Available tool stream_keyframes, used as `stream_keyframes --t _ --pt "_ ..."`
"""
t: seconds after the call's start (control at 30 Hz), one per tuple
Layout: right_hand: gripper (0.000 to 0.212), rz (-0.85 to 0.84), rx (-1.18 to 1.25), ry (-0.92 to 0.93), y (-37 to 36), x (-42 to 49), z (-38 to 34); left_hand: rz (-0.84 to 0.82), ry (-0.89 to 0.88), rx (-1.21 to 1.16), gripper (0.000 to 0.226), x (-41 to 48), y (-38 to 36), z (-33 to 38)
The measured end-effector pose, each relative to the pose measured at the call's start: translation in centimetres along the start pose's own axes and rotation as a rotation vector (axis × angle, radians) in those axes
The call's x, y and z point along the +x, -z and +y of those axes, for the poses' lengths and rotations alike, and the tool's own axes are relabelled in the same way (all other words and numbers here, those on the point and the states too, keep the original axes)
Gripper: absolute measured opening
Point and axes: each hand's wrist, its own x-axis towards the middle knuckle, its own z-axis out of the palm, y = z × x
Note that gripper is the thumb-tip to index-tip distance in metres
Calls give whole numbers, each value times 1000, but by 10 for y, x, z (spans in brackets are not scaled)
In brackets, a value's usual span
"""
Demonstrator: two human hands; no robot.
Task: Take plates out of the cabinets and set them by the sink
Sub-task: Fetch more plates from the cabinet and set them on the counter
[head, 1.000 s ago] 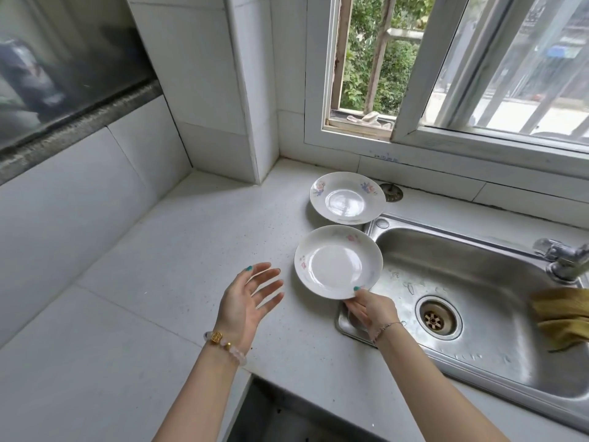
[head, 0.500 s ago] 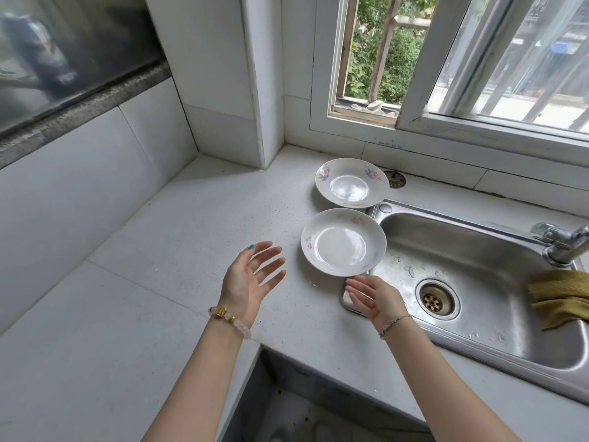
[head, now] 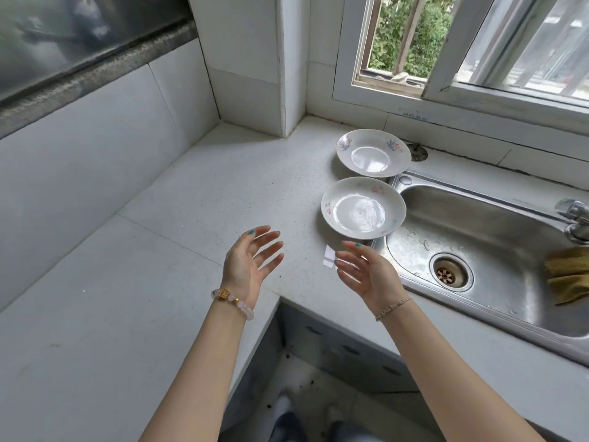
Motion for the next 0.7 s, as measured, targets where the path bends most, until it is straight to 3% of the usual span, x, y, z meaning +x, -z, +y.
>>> stream_keyframes --t 0.43,0.7 --pt "18 -355 -182 -259 1 -43 53 420 -155 -185 24 -126 45 -48" --pt "16 -466 -355 -447 15 -75 103 695 -244 -362 20 -228 84 -101"
